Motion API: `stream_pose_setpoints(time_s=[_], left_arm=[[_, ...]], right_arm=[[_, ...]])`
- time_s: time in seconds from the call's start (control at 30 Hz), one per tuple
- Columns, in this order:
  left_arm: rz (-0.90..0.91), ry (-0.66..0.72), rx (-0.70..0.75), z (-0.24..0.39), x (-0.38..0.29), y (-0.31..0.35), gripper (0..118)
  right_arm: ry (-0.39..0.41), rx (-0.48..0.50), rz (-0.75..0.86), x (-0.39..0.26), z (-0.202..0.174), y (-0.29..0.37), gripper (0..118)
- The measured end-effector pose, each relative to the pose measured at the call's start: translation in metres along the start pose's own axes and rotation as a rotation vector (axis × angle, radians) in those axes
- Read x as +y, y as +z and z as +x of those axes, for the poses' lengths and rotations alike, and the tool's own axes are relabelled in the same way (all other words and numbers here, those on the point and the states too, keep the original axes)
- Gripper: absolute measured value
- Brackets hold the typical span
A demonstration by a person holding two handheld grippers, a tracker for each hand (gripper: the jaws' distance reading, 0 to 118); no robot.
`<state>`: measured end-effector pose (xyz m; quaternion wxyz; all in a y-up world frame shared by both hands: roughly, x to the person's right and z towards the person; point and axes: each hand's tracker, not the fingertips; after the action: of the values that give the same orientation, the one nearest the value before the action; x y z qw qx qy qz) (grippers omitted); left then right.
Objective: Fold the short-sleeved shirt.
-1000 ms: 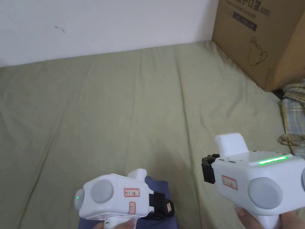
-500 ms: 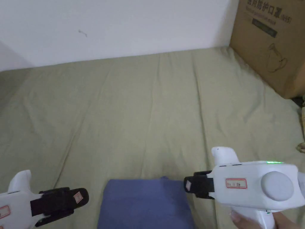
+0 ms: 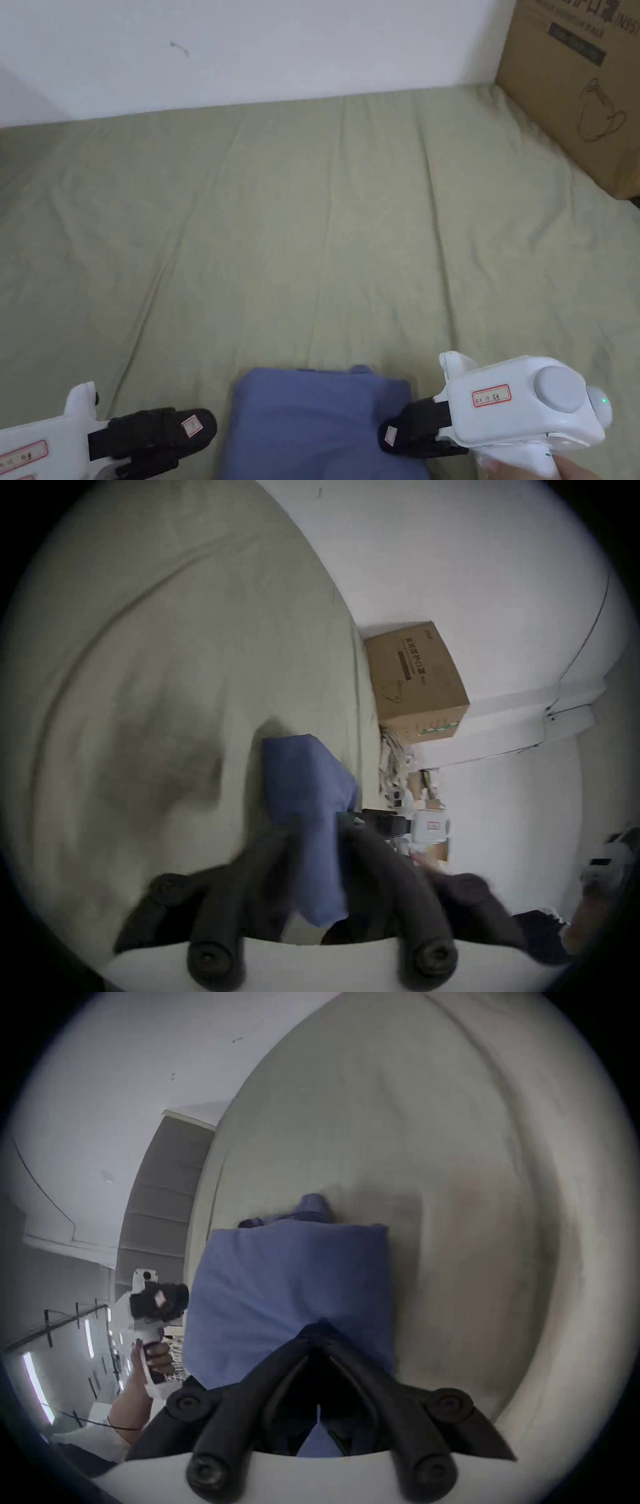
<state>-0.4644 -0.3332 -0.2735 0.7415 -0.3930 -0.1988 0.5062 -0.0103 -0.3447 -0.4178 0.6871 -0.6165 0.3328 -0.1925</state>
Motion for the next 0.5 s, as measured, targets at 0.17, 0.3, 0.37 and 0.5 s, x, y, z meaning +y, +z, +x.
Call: stream_pose_setpoints(time_s=[0.17,0.3,0.37,0.5], left_arm=[[-0.090,0.073,-0.117,-0.020,0.011,-0.032,118],[-0.147,0.125,-0.119,-0.026,0.011,-0.068,118],[-0.202,0.153,-0.196,-0.025,0.009,-0.082,118],[-0.283,0.194,-0.218,-0.032,0.000,-0.117,95]], right_arm=[[-0.021,-0.025,0.006,-0.004,0.005,0.004,1],[-0.040,-0.013,0.028,-0.010,0.011,0.006,1],[-0.055,-0.005,0.033,-0.011,0.013,0.003,1],[-0.052,-0.007,0.041,-0.013,0.012,0.003,1]])
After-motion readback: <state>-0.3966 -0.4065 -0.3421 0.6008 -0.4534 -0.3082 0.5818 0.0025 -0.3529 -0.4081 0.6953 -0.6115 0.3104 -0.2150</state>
